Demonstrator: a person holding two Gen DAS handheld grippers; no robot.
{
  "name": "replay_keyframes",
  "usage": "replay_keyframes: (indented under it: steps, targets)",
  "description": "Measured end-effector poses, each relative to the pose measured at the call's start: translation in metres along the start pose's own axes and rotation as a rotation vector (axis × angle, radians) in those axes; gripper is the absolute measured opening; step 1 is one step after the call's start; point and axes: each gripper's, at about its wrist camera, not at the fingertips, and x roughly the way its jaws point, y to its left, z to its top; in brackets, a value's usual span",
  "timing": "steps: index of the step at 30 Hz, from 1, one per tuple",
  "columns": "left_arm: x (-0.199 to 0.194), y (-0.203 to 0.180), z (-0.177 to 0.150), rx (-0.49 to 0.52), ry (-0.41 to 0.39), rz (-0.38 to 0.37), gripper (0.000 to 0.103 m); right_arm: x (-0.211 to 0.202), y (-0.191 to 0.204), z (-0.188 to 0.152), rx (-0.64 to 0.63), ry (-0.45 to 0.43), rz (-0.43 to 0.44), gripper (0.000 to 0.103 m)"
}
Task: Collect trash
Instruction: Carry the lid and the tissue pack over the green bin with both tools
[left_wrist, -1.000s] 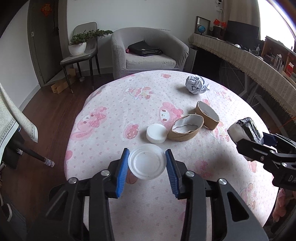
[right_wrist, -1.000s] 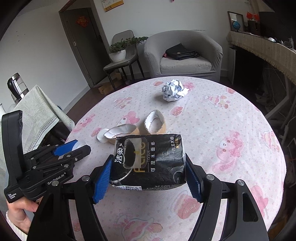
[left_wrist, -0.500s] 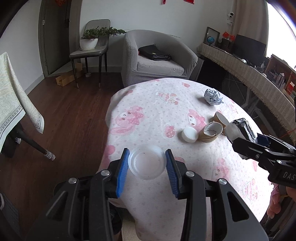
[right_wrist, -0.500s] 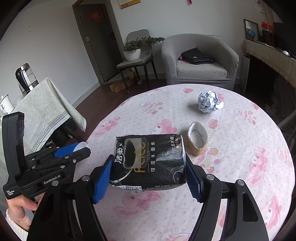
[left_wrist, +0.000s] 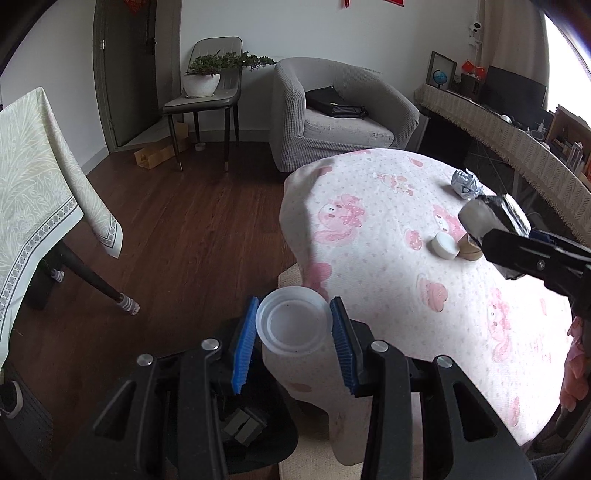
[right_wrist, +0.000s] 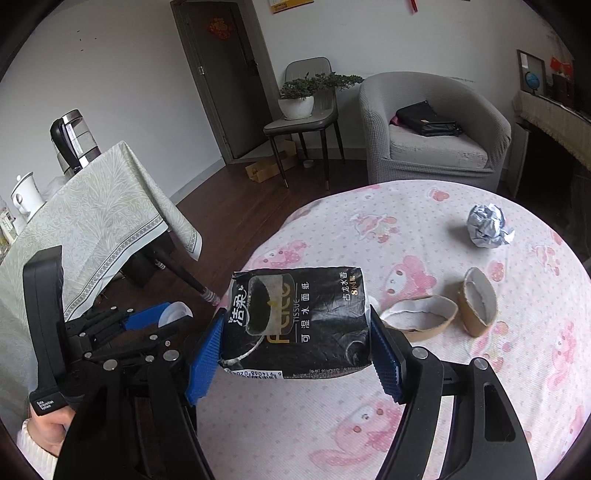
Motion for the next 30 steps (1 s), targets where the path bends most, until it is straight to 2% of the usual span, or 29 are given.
replay_keyframes:
  steps: [21,30]
  targets:
    - [0.014,0.077,-0.043,-0.052,0.111,0.055,0.042,0.057,0.084,0.007,-0.088,0.077,0.099,0.072]
    - [0.033,0.098,-0.063,-0.08,0.215,0.05,0.042,0.074,0.106,0.011,-0.099,0.094,0.13,0.072]
